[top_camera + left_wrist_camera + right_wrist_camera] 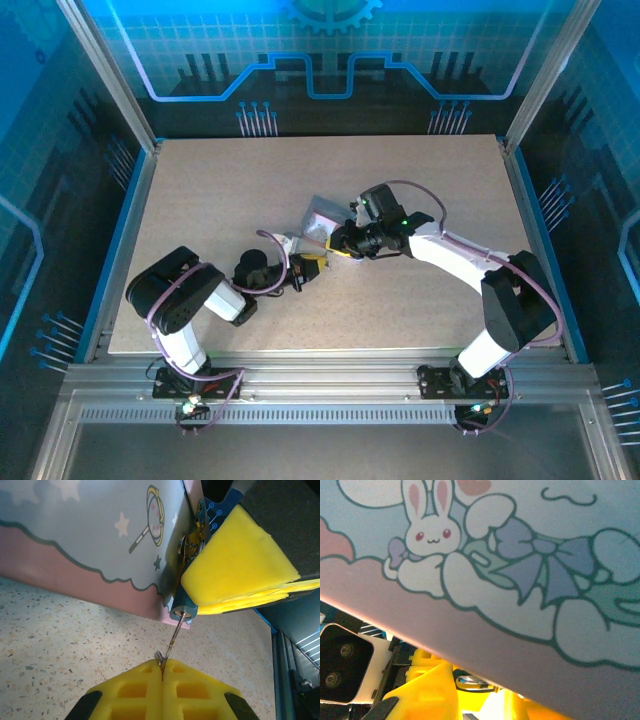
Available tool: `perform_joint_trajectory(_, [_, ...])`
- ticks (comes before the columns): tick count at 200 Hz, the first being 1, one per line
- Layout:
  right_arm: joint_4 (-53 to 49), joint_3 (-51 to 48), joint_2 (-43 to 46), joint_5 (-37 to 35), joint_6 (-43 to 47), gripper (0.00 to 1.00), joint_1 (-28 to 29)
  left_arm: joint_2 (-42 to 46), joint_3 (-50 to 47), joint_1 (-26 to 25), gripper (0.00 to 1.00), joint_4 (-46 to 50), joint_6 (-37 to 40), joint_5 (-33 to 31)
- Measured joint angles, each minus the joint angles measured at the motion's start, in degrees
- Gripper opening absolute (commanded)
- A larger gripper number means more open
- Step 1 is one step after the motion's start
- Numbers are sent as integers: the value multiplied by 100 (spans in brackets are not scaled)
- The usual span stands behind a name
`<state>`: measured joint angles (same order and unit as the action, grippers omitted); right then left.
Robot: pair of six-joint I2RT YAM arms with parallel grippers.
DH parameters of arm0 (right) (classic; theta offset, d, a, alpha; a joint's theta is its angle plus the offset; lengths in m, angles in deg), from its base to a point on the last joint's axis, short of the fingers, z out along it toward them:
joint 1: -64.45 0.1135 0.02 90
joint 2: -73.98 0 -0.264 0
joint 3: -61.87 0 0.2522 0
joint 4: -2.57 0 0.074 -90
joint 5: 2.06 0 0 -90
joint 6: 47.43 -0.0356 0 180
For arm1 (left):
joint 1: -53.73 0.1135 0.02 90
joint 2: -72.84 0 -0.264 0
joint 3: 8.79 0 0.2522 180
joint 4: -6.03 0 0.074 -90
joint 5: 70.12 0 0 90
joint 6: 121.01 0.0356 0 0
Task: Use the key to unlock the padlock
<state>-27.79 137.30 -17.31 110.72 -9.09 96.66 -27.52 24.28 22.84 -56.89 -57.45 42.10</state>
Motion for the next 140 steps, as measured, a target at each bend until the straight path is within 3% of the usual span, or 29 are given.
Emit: perform_joint_trajectory(140, [-66,0,0,4,7,0,9,-57,-39,-59,0,-81,282,-61])
